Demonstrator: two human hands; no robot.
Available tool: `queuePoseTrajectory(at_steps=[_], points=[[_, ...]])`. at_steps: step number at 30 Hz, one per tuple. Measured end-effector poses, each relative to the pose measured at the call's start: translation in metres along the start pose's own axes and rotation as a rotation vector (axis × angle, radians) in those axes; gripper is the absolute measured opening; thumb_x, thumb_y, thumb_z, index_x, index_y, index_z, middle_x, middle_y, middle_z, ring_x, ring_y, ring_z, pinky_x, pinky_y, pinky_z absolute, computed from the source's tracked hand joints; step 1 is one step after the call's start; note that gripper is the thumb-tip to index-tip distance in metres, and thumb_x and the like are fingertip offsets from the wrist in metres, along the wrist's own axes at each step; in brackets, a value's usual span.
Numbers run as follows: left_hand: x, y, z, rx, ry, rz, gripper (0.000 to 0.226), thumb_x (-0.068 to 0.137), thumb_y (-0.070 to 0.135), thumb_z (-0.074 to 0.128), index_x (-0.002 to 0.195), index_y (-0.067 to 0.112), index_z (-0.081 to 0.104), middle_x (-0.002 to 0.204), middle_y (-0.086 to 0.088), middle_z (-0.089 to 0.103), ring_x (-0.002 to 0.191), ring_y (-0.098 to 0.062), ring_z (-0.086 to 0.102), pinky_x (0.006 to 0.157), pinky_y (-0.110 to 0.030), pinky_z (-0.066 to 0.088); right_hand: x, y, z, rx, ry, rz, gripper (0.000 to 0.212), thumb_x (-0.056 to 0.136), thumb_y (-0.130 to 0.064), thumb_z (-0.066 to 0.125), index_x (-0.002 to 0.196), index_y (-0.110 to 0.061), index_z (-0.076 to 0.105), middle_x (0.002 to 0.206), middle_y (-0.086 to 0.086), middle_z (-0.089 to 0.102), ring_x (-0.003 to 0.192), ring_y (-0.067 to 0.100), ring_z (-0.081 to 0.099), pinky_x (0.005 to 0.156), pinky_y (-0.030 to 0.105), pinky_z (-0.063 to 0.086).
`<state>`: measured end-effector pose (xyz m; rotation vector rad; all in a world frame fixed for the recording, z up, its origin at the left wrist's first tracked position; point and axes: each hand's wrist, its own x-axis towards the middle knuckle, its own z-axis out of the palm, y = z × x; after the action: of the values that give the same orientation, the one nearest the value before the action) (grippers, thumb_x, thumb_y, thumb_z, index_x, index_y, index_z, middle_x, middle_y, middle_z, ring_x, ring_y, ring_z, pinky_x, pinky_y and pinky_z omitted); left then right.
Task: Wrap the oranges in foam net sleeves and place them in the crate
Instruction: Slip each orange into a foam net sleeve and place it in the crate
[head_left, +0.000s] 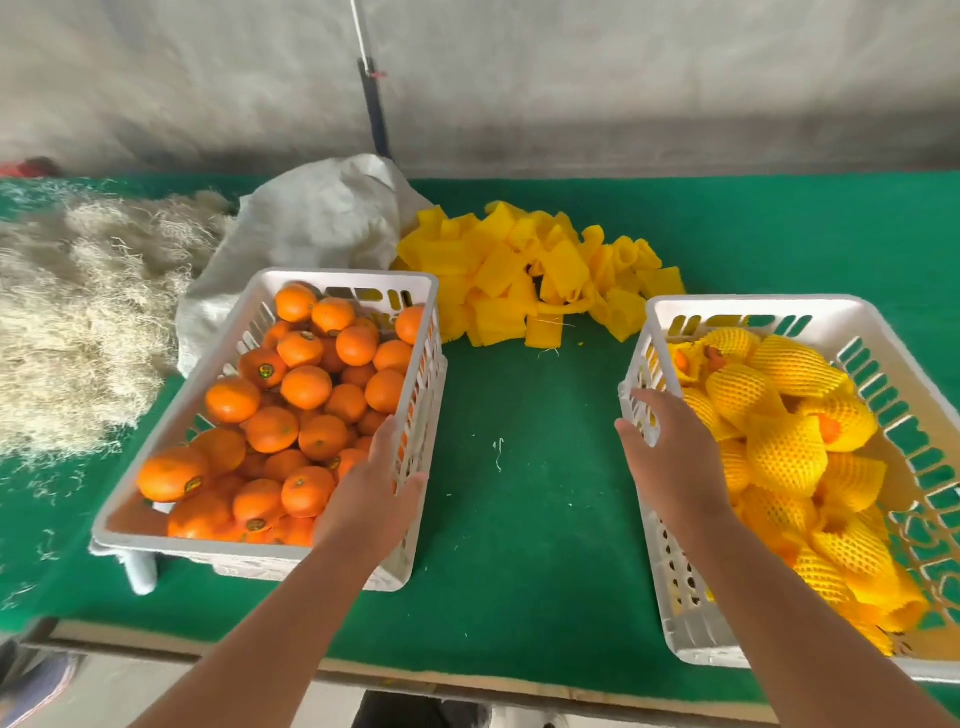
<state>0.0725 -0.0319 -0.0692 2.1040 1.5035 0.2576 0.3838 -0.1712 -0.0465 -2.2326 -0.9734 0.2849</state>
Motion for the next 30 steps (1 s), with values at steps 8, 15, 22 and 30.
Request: queuePoseTrajectory(at_steps=[8, 15, 22, 30], points=[[-0.004, -0.007, -0.01, -0.183, -0.065, -0.066, 0.053, 0.103, 0.07, 0.032, 0.154, 0.057, 0.026, 0.143, 0.012, 0.061, 0.113, -0.018, 0.069, 0.086, -0.05, 0.064, 0.024, -0.045, 0.053, 0.015, -0.116, -0.03, 0.04, 0.104, -0.033, 0.063, 0.142, -0.023, 0.06, 0.148, 0.0, 0.06, 0.138, 0.022, 0.053, 0.116, 0.04, 0.038], [0.047, -0.052, -0.072, -0.079, 0.105, -0.03, 0.036, 0.109, 0.045, 0.048, 0.143, 0.036, 0.057, 0.142, 0.011, 0.061, 0.131, -0.015, 0.057, 0.106, -0.038, 0.05, 0.049, -0.112, 0.113, 0.093, -0.201, -0.035, 0.036, 0.103, -0.035, 0.062, 0.139, -0.028, 0.064, 0.142, -0.007, 0.064, 0.127, 0.01, 0.059, 0.106, 0.034, 0.041], [0.128, -0.096, -0.113, 0.25, 0.037, -0.041, 0.057, 0.104, 0.038, 0.06, 0.155, 0.021, 0.042, 0.16, -0.003, 0.041, 0.151, -0.028, 0.032, 0.119, -0.051, 0.035, 0.062, -0.167, 0.165, 0.094, -0.243, -0.057, 0.038, 0.104, -0.039, 0.061, 0.141, -0.029, 0.063, 0.141, -0.01, 0.065, 0.13, 0.01, 0.058, 0.107, 0.034, 0.044], [0.155, -0.106, -0.101, 0.558, 0.042, 0.045, 0.054, 0.097, 0.043, 0.067, 0.142, 0.024, 0.044, 0.136, -0.004, 0.05, 0.128, -0.026, 0.051, 0.102, -0.041, 0.046, 0.06, -0.182, 0.19, 0.118, -0.291, -0.005, 0.038, 0.105, -0.041, 0.056, 0.141, -0.027, 0.062, 0.136, -0.013, 0.067, 0.127, 0.008, 0.06, 0.111, 0.047, 0.05]])
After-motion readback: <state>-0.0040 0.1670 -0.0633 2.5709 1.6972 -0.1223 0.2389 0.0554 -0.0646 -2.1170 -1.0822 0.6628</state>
